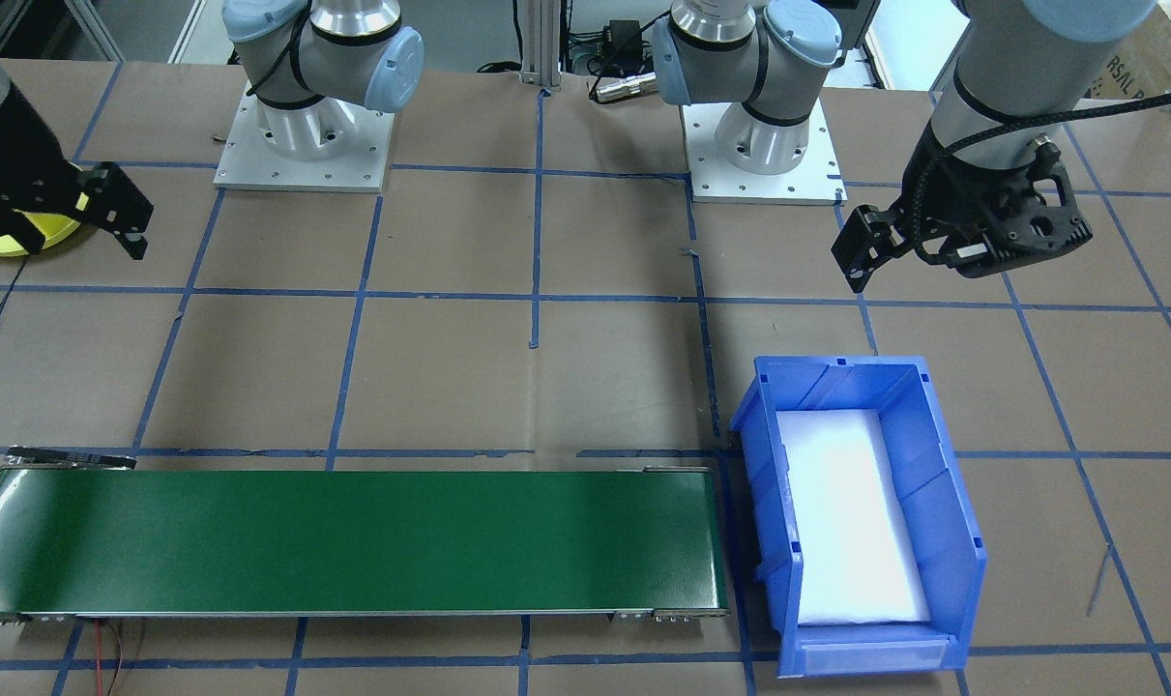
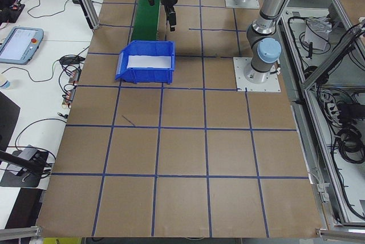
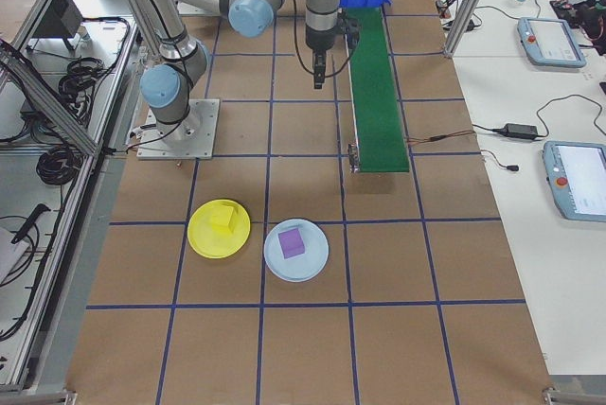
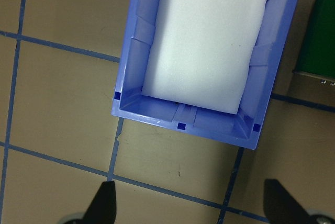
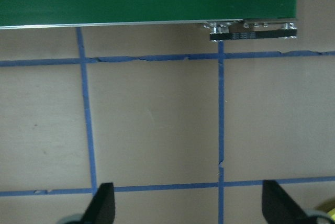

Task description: Move block left to right into plate

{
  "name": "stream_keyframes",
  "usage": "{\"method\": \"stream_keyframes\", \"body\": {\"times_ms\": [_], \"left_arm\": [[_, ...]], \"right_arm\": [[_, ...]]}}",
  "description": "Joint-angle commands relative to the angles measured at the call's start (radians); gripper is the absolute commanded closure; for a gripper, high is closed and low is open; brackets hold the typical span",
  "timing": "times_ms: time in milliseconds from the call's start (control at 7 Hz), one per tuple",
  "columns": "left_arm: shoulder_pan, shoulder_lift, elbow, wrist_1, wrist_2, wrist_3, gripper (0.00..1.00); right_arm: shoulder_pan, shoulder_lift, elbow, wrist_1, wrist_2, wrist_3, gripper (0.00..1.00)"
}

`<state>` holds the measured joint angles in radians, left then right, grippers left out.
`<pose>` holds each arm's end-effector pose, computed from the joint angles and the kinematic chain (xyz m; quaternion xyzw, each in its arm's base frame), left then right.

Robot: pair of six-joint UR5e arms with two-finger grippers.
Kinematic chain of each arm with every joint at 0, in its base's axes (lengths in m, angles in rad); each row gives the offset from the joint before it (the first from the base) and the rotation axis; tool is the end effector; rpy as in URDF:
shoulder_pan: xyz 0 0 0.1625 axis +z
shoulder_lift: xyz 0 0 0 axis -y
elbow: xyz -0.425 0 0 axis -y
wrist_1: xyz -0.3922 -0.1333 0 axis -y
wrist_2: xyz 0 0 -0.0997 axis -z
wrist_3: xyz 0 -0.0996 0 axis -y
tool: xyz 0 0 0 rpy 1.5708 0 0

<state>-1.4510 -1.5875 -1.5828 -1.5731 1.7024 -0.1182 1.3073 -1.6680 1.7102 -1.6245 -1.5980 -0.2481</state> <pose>-0.0601 -0.5065 0.4744 -0.1174 0.9908 0.0155 0.0657 0.0085 -0.4699 0.4705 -0.0078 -0.9999 0.0021 0.0146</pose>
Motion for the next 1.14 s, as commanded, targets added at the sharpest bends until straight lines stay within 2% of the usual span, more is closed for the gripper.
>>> {"method": "stream_keyframes", "body": {"times_ms": [0, 143, 286, 571, 714, 857, 1000], "left_arm": [[0.012, 0.003, -0.008, -0.012, -0.001, 0.008, 0.00], [0.021, 0.001, -0.008, -0.012, -0.006, 0.006, 0.00], [0.023, 0.001, -0.008, -0.012, -0.006, 0.006, 0.00], [0.020, 0.001, -0.006, -0.012, -0.009, 0.000, 0.00], [0.020, 0.001, -0.006, -0.012, -0.007, 0.000, 0.00], [0.020, 0.001, -0.006, -0.012, -0.007, 0.002, 0.00], [0.020, 0.001, -0.006, -0.012, -0.007, -0.003, 0.00]], "right_arm": [[0.229, -0.039, -0.070, 0.101, -0.041, 0.131, 0.00], [0.269, -0.033, -0.081, 0.092, -0.040, 0.131, 0.00], [0.273, -0.026, -0.089, 0.086, -0.014, 0.132, 0.00], [0.264, -0.045, -0.069, 0.089, 0.119, 0.110, 0.00], [0.262, -0.044, -0.070, 0.080, 0.110, 0.128, 0.00], [0.259, -0.039, -0.067, 0.081, 0.064, 0.131, 0.00], [0.260, -0.030, -0.069, 0.081, 0.072, 0.148, 0.00]]}}
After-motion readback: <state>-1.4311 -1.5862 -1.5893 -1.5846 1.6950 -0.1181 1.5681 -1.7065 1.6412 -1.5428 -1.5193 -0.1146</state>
